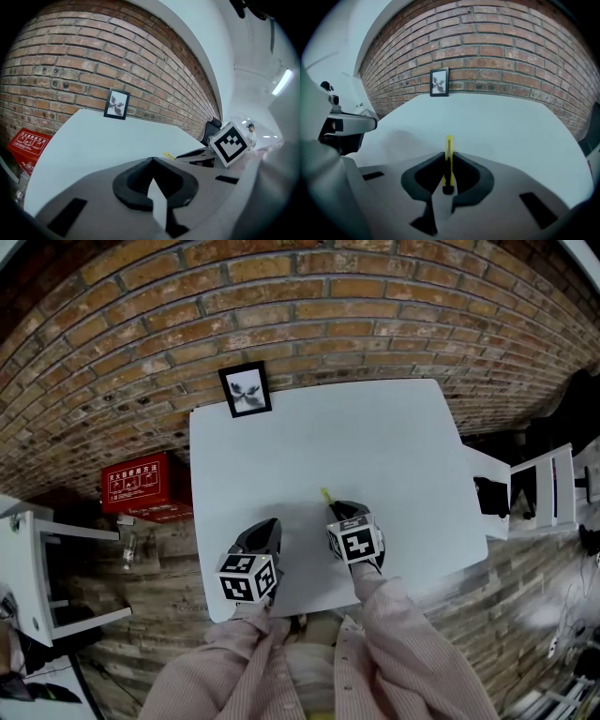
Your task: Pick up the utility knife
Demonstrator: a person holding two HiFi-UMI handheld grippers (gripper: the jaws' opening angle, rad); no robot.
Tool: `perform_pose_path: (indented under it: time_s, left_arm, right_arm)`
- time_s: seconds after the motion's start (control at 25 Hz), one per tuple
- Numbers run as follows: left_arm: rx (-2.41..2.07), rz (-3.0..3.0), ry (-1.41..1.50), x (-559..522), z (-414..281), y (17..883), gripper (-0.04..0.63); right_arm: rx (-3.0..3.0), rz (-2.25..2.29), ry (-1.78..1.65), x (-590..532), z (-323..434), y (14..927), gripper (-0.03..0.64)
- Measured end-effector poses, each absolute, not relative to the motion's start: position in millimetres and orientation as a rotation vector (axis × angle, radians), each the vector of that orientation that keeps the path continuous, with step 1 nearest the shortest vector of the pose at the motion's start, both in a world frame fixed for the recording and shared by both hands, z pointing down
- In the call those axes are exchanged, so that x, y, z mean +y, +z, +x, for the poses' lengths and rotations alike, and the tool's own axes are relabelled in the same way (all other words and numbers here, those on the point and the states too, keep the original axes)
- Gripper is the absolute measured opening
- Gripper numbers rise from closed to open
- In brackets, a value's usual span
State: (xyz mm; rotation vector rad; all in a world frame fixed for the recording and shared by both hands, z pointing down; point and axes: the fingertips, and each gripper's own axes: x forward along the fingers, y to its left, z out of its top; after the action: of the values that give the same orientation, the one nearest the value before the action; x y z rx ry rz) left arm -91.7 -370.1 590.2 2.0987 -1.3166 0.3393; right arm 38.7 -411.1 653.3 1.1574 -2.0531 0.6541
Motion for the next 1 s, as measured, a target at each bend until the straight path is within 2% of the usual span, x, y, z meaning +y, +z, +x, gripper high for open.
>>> perform_pose_path:
  time_s: [0.52,1.0]
  left_arm:
    - [-1.331,2.131,0.315,-368,-98,579,-0.006]
    - [-1.367,2.226,0.243,-366,-107,552,-0.006]
  right_arm:
    - [-2.115,1.172,0.691,-410,35,642,0.051]
    - [-2.328,1.202,0.714,-401,29,592,0.052]
